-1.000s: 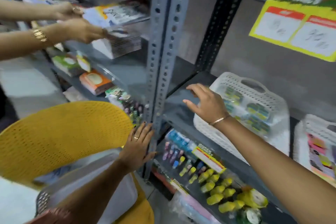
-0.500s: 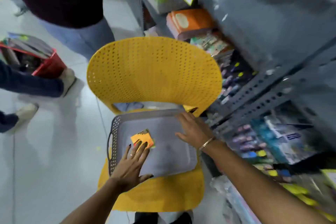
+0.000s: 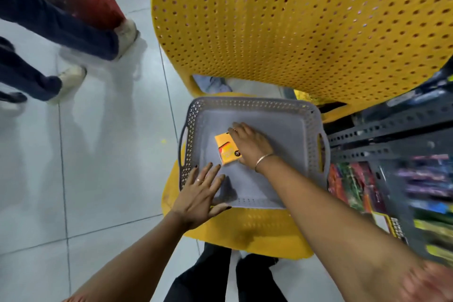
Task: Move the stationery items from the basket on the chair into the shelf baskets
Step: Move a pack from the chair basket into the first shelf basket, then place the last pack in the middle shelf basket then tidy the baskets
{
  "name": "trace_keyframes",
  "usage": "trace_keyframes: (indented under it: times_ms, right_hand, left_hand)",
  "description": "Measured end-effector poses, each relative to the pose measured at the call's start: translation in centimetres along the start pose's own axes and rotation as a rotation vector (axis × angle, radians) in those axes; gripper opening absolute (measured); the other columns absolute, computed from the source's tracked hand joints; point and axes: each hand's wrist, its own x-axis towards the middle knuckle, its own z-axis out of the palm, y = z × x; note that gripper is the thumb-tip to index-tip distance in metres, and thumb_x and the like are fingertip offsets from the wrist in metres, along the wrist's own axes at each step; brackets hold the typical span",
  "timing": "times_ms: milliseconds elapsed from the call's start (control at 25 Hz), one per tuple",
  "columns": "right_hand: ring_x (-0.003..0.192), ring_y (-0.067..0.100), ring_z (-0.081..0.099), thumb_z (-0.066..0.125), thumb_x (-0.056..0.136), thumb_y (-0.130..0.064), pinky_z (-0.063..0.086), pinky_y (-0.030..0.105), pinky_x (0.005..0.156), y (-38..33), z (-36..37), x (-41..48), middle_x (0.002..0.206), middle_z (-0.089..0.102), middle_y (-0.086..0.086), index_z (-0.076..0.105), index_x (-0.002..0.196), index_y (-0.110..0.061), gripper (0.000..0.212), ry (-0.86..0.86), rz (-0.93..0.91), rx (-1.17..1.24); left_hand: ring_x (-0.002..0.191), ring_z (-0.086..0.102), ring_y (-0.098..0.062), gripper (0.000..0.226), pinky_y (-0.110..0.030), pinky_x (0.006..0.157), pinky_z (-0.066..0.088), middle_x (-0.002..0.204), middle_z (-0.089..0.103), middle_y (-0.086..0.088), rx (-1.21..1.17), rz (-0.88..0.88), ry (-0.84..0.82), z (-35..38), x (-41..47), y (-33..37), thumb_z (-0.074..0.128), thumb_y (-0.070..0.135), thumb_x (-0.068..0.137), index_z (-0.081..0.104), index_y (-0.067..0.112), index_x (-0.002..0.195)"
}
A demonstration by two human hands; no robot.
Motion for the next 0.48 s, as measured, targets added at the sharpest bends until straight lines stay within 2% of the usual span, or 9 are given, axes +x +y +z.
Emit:
trace_keyframes:
  times_ms: [120,240,400,480]
  right_hand:
    - [0.135,0.032,0.031,0.054,0.086,-0.008,0.03,0.042,0.111,-0.1,0.9,1.0,0.148,0.032,0.017,0.024,0.141,-0.004,0.063,-0.024,-0.011,-0.039]
    - [0.123,0.033,0.039,0.065,0.079,-0.016,0.035,0.04,0.1,-0.3,1.4,0.9,0.135,0.042,0.017,0.033,0.133,-0.001,0.064,-0.026,0.018,-0.089]
    - [0.121,0.032,0.039,0.07,0.074,-0.023,0.039,0.038,0.097,-0.4,1.9,0.4,0.133,0.04,0.017,0.033,0.131,0.001,0.072,-0.035,0.04,-0.085]
    - [0.12,0.031,0.039,0.071,0.073,-0.023,0.041,0.037,0.095,-0.5,2.0,0.2,0.133,0.041,0.016,0.034,0.13,0.001,0.072,-0.033,0.038,-0.087]
  left_hand:
    - [0.134,0.033,-0.03,0.077,-0.051,0.107,0.019,0.143,0.04,-0.013,-0.003,-0.001,0.025,0.5,-0.2,0.0,0.026,0.069,0.087,0.049,0.01,0.133]
    - [0.133,0.034,-0.029,0.078,-0.052,0.107,0.027,0.142,0.042,-0.013,0.01,-0.01,0.022,0.6,-0.1,-0.1,0.023,0.069,0.088,0.05,0.011,0.132]
    - [0.134,0.031,-0.03,0.078,-0.05,0.107,0.014,0.143,0.04,-0.014,0.008,0.0,0.03,0.8,-0.1,-0.1,0.023,0.069,0.088,0.049,0.01,0.133]
    - [0.135,0.03,-0.03,0.078,-0.051,0.11,0.014,0.144,0.04,-0.014,0.013,-0.006,0.032,0.8,-0.1,-0.2,0.021,0.069,0.088,0.048,0.011,0.133]
